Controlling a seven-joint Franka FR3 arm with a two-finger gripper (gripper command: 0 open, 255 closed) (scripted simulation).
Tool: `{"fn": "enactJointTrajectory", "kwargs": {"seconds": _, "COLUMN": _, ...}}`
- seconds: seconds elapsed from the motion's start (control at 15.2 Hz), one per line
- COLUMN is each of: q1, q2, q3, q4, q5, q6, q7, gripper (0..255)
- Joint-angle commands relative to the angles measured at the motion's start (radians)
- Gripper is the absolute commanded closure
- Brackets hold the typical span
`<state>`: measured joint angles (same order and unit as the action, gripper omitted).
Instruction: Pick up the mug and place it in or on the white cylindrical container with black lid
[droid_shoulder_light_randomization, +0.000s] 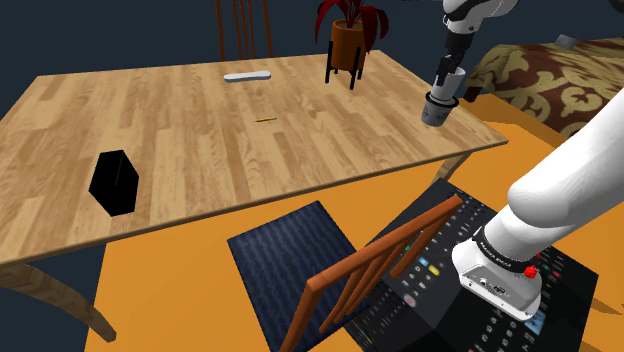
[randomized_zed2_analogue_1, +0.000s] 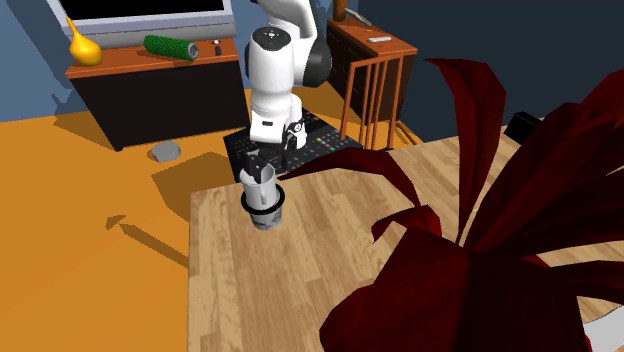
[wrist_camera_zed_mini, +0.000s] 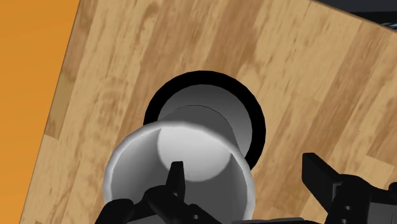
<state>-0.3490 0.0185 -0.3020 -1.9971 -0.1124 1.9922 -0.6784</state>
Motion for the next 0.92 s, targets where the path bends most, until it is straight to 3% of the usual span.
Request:
{"fn": "enactJointTrajectory", "kwargs": {"seconds": 0.0, "q1": 0.0, "q2": 0.0, "q3": 0.0, "q4": 0.0, "q5": 0.0, "q6": 0.0, "q7": 0.0, "gripper": 0}}
{"fn": "enactJointTrajectory", "kwargs": {"seconds": 0.33, "q1": 0.007, "q2": -0.024, "q3": 0.007, "q4": 0.101, "q5": -0.002, "q6": -0.125, "q7": 0.002, "gripper": 0}}
{"fn": "enactJointTrajectory", "kwargs": {"seconds": 0.86, "q1": 0.007, "q2": -0.024, "q3": 0.007, "q4": 0.101, "q5": -0.002, "q6": -0.125, "q7": 0.002, "gripper": 0}}
